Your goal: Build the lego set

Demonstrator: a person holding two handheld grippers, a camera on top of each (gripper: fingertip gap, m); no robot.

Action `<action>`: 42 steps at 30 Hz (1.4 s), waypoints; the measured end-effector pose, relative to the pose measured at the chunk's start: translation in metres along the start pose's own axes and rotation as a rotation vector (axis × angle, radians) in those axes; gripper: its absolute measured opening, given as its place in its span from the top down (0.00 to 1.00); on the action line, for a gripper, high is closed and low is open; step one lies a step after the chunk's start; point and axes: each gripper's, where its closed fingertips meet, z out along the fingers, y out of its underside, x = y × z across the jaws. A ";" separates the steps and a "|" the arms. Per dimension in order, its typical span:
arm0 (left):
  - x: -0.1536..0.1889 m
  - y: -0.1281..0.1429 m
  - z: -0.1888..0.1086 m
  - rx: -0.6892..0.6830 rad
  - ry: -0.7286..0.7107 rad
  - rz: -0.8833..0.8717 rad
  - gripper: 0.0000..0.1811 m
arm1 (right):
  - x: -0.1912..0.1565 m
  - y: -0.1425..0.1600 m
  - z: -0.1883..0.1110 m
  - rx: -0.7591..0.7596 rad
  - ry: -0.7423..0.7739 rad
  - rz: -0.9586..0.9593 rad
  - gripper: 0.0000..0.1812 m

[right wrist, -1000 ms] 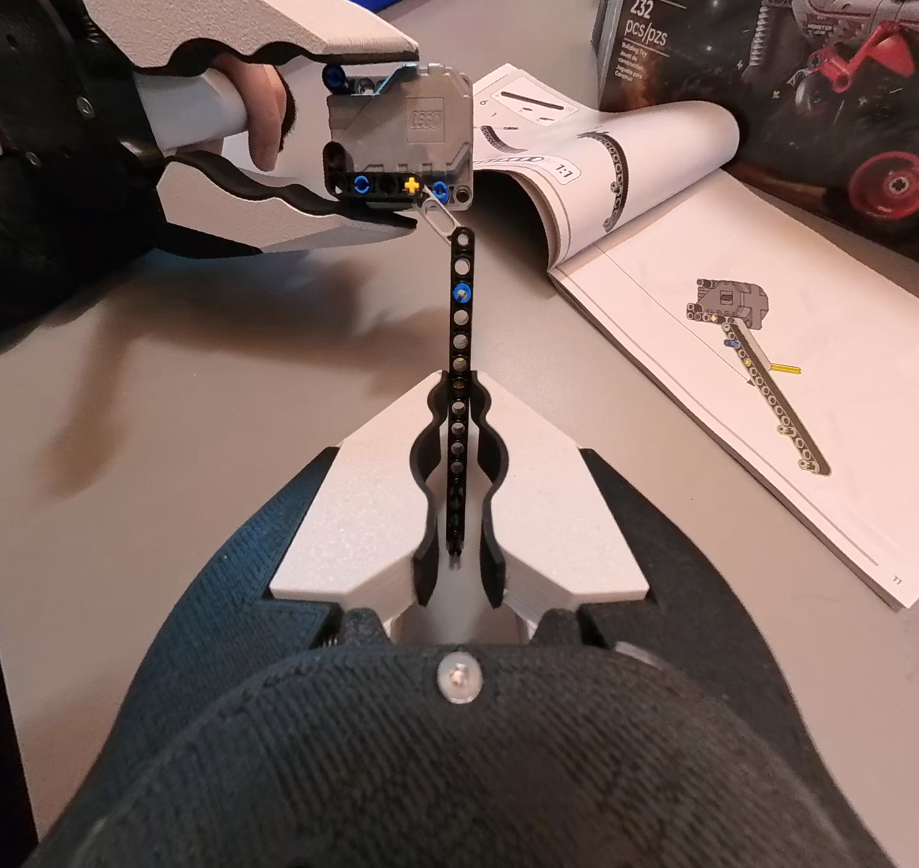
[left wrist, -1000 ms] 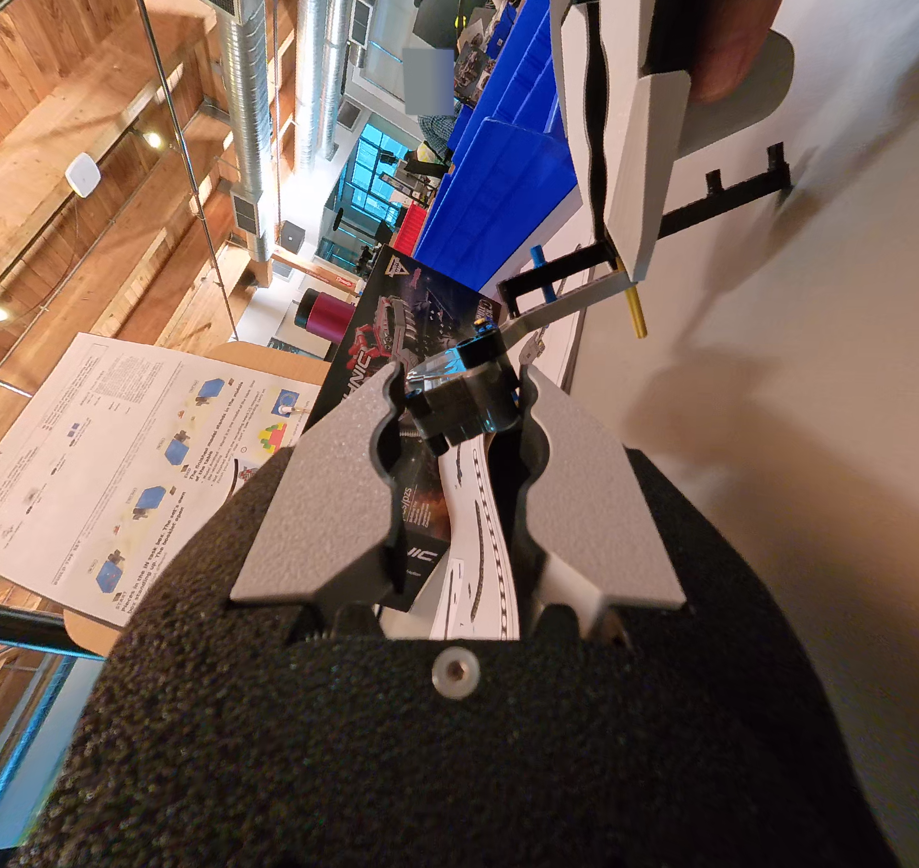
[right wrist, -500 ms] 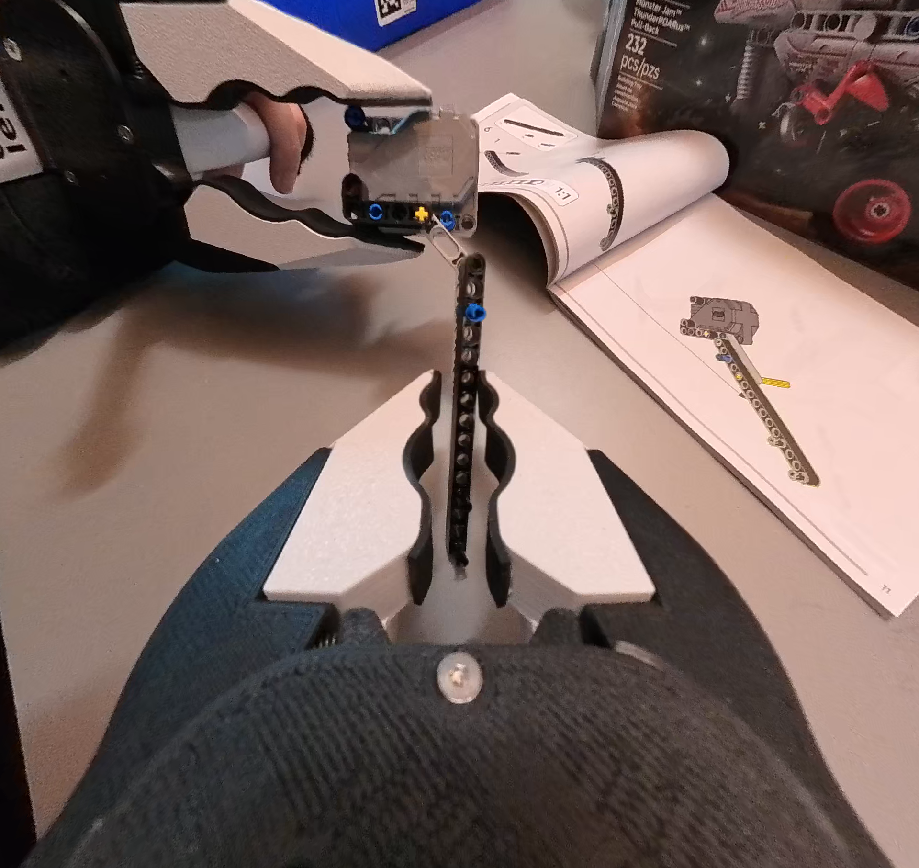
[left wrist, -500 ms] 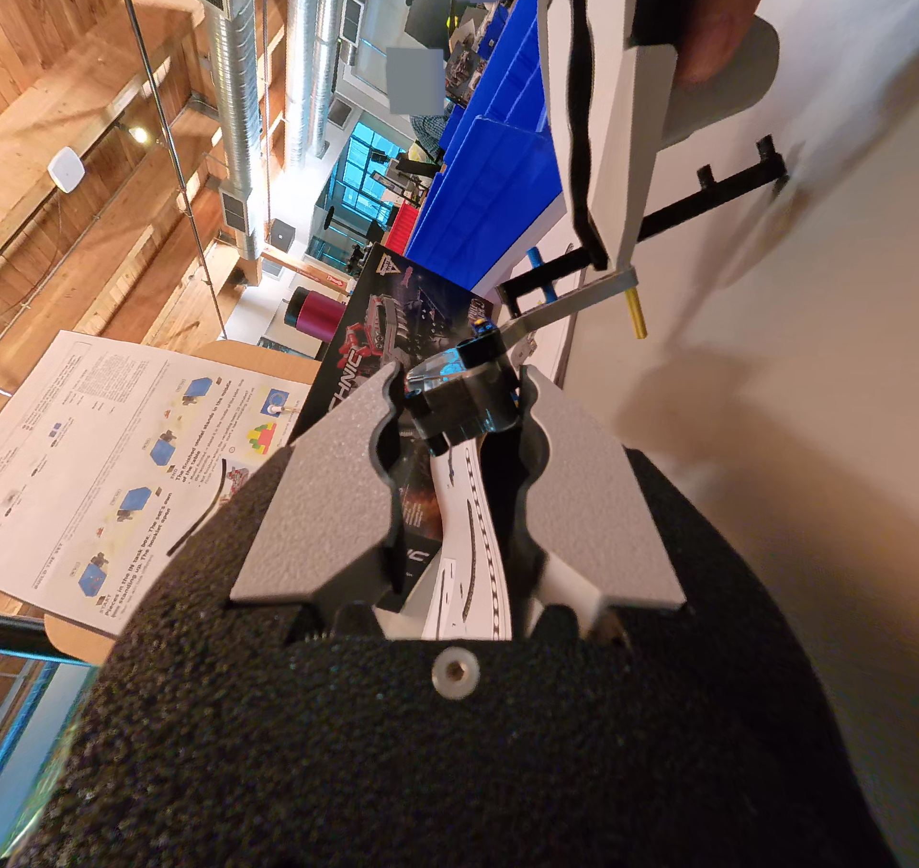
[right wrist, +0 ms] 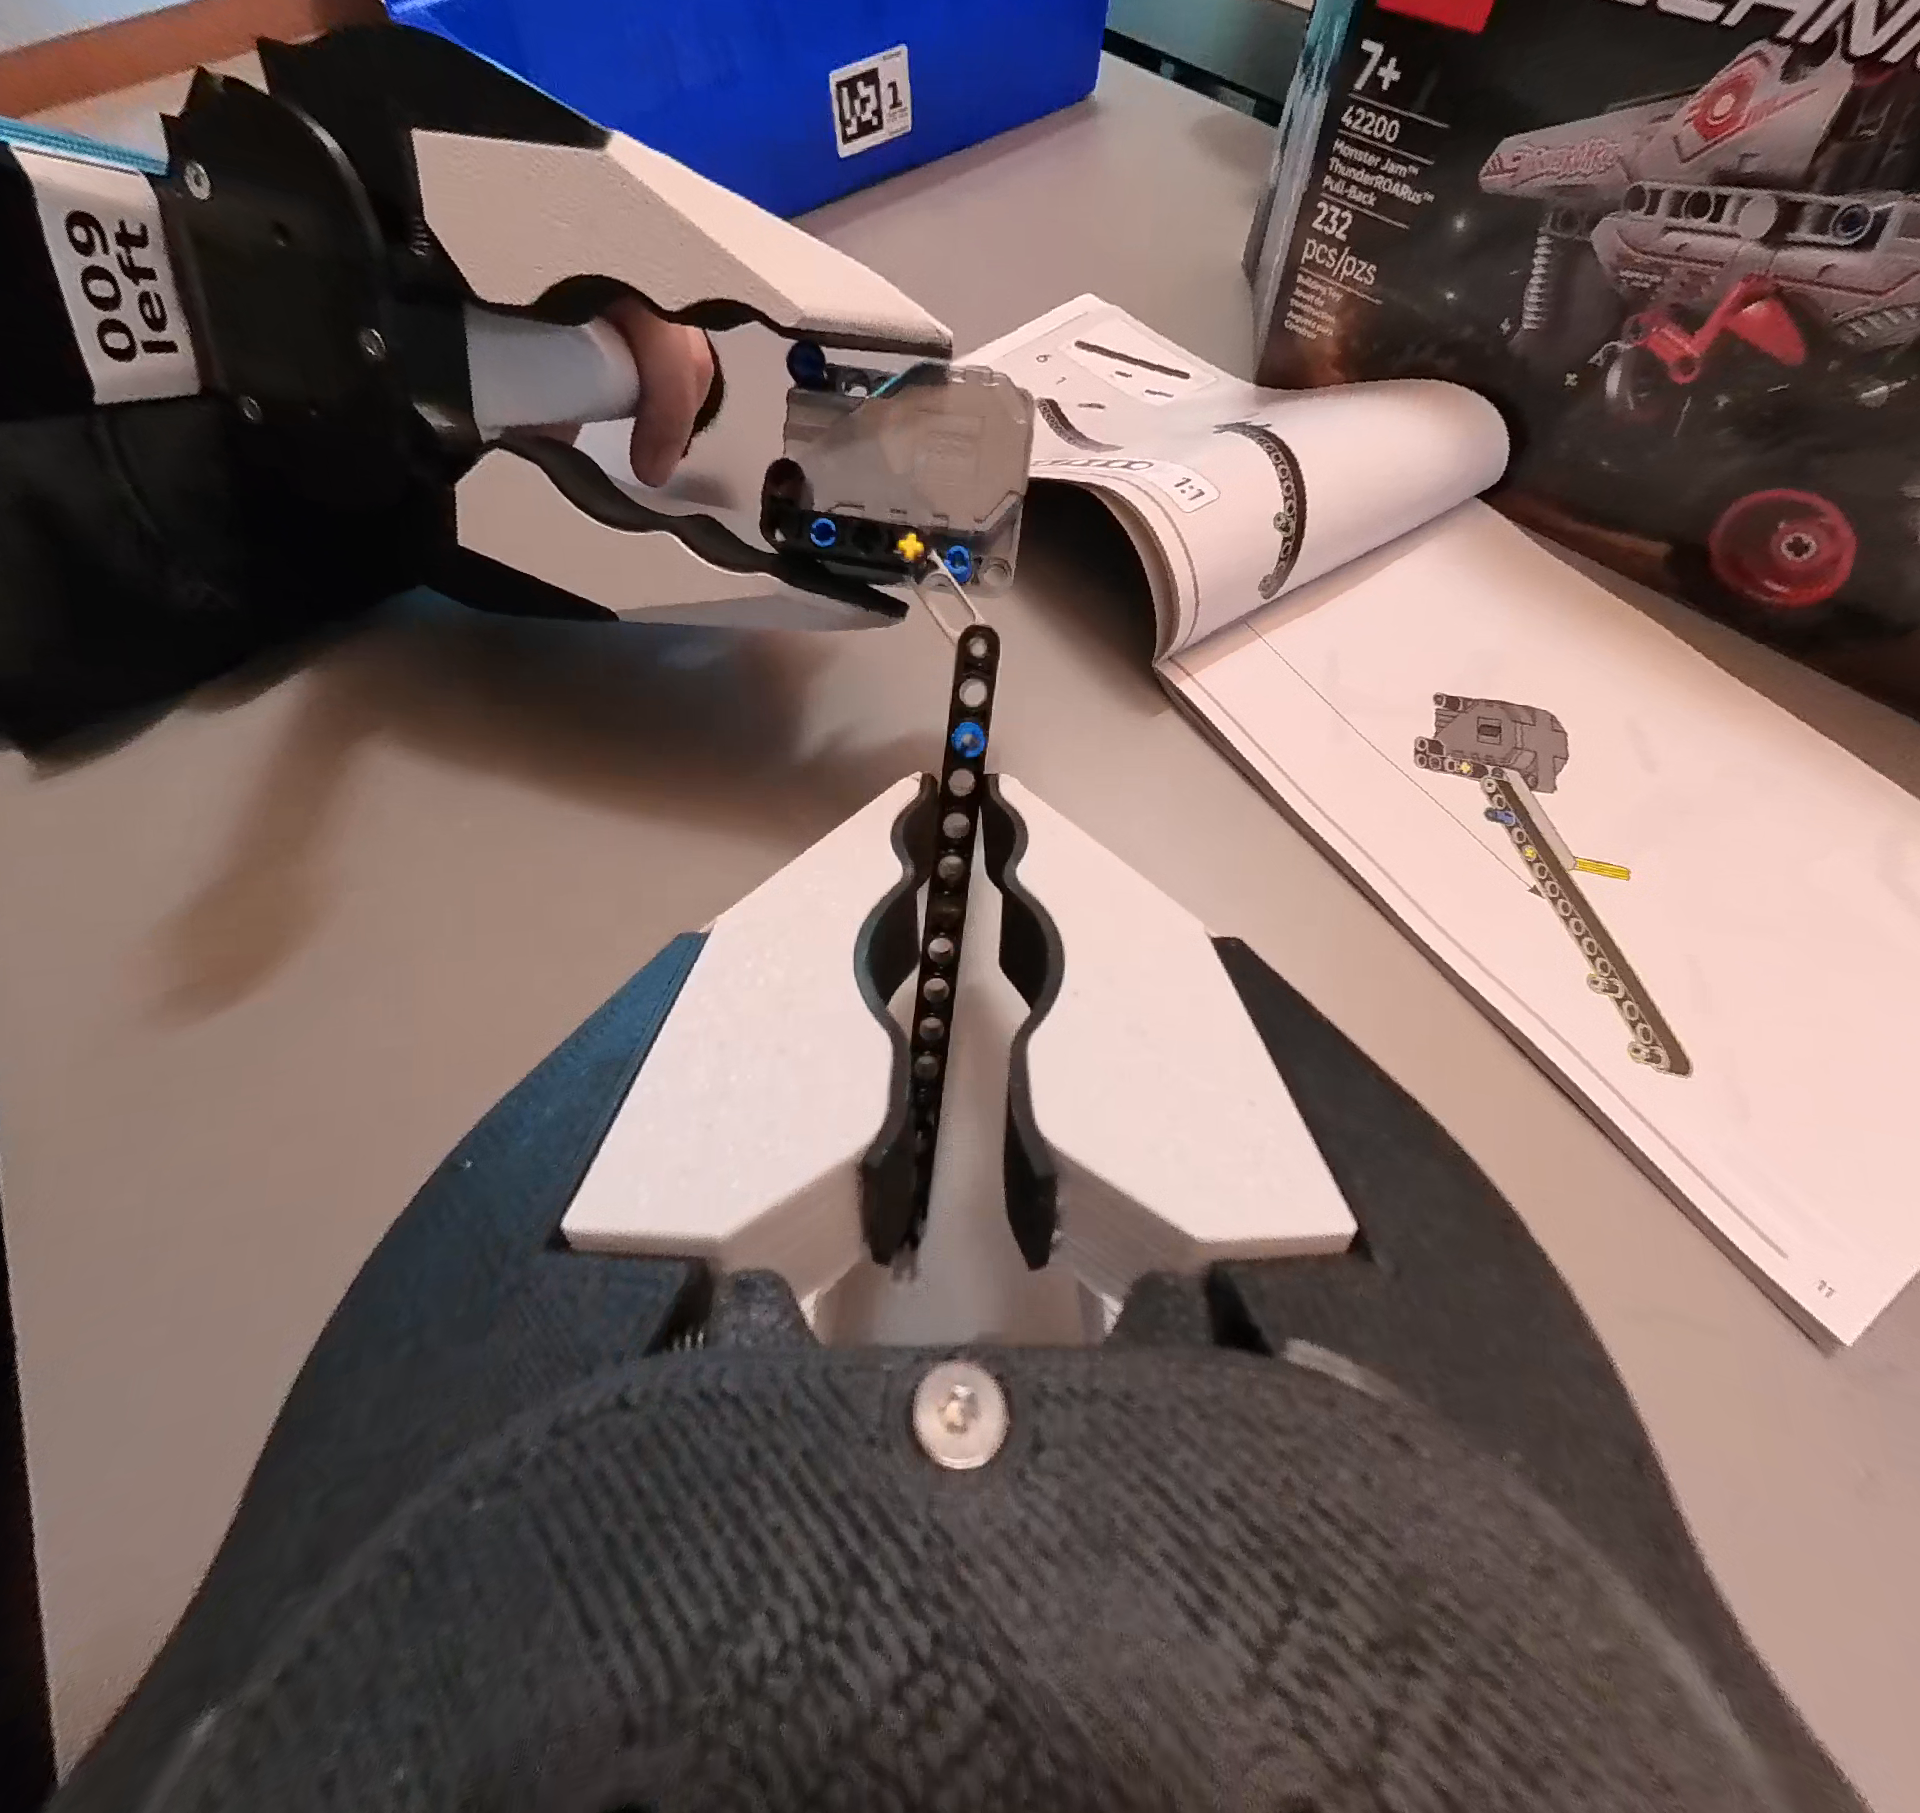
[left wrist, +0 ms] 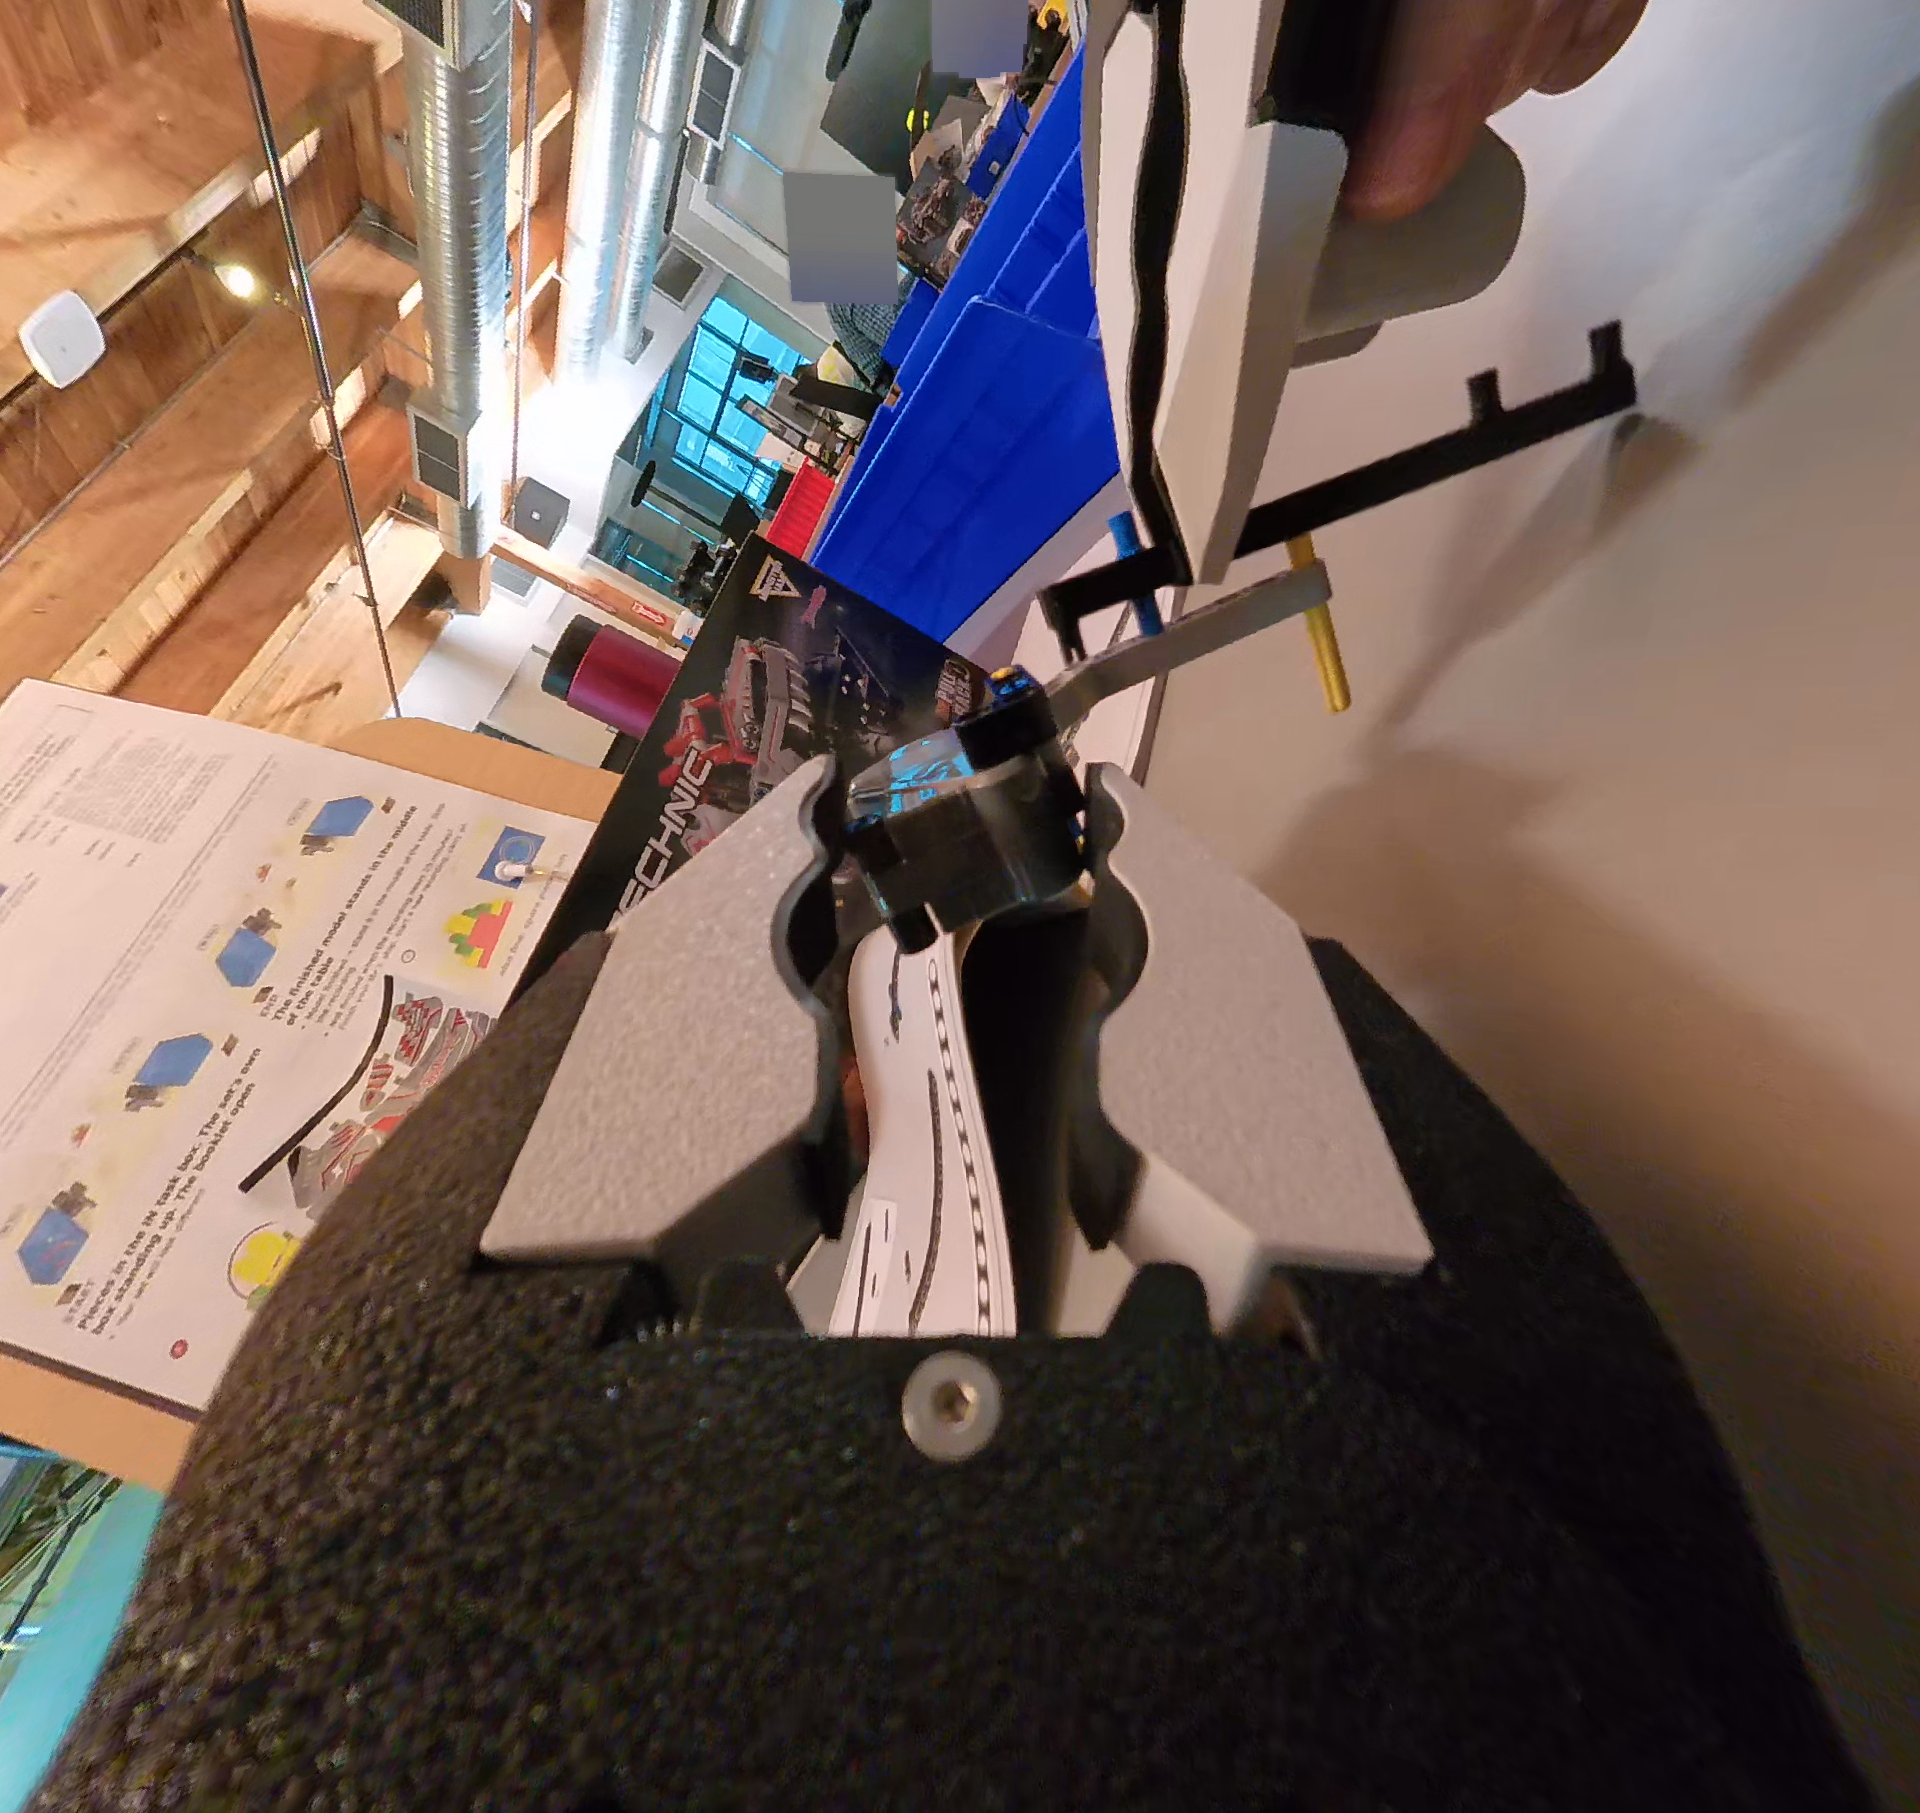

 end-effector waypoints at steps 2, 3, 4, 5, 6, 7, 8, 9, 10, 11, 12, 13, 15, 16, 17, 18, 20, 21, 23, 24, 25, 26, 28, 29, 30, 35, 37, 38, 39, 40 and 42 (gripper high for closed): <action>0.000 -0.001 0.000 0.004 -0.001 -0.003 0.76 | 0.000 0.000 -0.001 0.003 -0.001 0.003 0.97; 0.000 -0.001 0.000 0.008 -0.001 -0.006 0.76 | 0.000 -0.001 -0.001 0.006 -0.003 0.005 0.97; 0.000 -0.001 0.000 0.010 0.000 -0.010 0.76 | 0.000 -0.001 -0.001 0.007 -0.005 0.009 0.97; 0.000 -0.002 0.000 0.014 0.001 -0.014 0.76 | 0.000 -0.001 -0.002 0.008 -0.008 0.011 0.97; 0.000 -0.002 0.000 0.018 0.002 -0.017 0.76 | 0.000 -0.001 -0.002 0.009 -0.012 0.014 0.97; 0.001 -0.002 0.000 0.020 0.003 -0.019 0.76 | -0.001 -0.001 -0.002 0.009 -0.016 0.017 0.96; 0.001 -0.002 0.000 0.020 0.003 -0.018 0.76 | -0.001 -0.001 -0.003 0.011 -0.019 0.020 0.96; 0.001 -0.003 0.000 0.022 0.003 -0.017 0.76 | -0.001 -0.001 -0.003 0.013 -0.022 0.022 0.96; 0.001 -0.003 0.000 0.024 0.004 -0.018 0.76 | -0.001 -0.001 -0.003 0.014 -0.024 0.023 0.96; 0.001 -0.003 0.001 0.024 0.004 -0.019 0.76 | -0.001 -0.001 -0.003 0.014 -0.025 0.020 0.96; 0.001 -0.003 0.001 0.024 0.003 -0.020 0.76 | -0.001 -0.002 -0.003 0.015 -0.023 0.014 0.97; 0.001 -0.003 0.001 0.025 0.004 -0.022 0.76 | -0.001 -0.002 -0.003 0.013 -0.020 0.006 0.97; 0.002 -0.003 0.001 0.029 0.009 -0.029 0.76 | -0.002 -0.001 -0.003 0.005 -0.018 -0.003 0.97; 0.003 -0.003 0.001 0.029 0.013 -0.036 0.76 | -0.002 -0.001 -0.003 -0.001 -0.015 -0.008 0.97; 0.003 -0.003 0.001 0.031 0.017 -0.048 0.77 | -0.002 0.000 -0.002 -0.006 -0.013 -0.014 0.96; 0.004 -0.002 0.001 0.033 0.021 -0.062 0.77 | -0.002 0.000 -0.002 -0.005 -0.011 -0.020 0.96; 0.004 -0.002 0.001 0.037 0.024 -0.080 0.77 | -0.003 -0.002 -0.002 0.003 -0.014 -0.022 0.96; 0.004 -0.002 0.001 0.039 0.027 -0.088 0.76 | -0.003 -0.002 -0.003 0.006 -0.019 -0.021 0.96; 0.006 -0.002 0.002 0.041 0.035 -0.101 0.76 | -0.004 -0.001 -0.004 0.006 -0.033 -0.018 0.96; 0.007 -0.002 0.002 0.043 0.039 -0.104 0.77 | -0.005 0.000 -0.004 0.003 -0.041 -0.019 0.96; 0.008 -0.003 0.002 0.044 0.042 -0.105 0.77 | -0.005 0.001 -0.005 0.001 -0.046 -0.021 0.96; 0.008 -0.003 0.003 0.044 0.045 -0.104 0.77 | -0.005 0.001 -0.005 -0.001 -0.049 -0.023 0.96; 0.009 -0.003 0.003 0.045 0.047 -0.101 0.77 | -0.005 0.002 -0.005 -0.001 -0.054 -0.019 0.96; 0.010 -0.004 0.003 0.046 0.047 -0.099 0.77 | -0.005 0.002 -0.005 0.000 -0.058 -0.020 0.96; 0.010 -0.004 0.003 0.047 0.047 -0.096 0.76 | -0.005 0.002 -0.005 0.003 -0.062 -0.021 0.96; 0.013 -0.005 0.003 0.041 0.052 -0.075 0.76 | -0.005 0.005 -0.005 -0.002 -0.074 -0.015 0.96; 0.014 -0.005 0.003 0.037 0.055 -0.070 0.76 | -0.005 0.006 -0.005 -0.010 -0.073 -0.022 0.96; 0.014 -0.005 0.003 0.035 0.054 -0.064 0.76 | -0.005 0.007 -0.005 -0.011 -0.072 -0.023 0.96; 0.015 -0.005 0.003 0.033 0.055 -0.060 0.76 | -0.006 0.007 -0.005 -0.014 -0.072 -0.023 0.96; 0.015 -0.005 0.003 0.031 0.057 -0.058 0.76 | -0.006 0.008 -0.004 -0.017 -0.075 -0.025 0.96; 0.017 -0.005 0.004 0.029 0.060 -0.055 0.76 | -0.006 0.008 -0.004 -0.019 -0.077 -0.029 0.96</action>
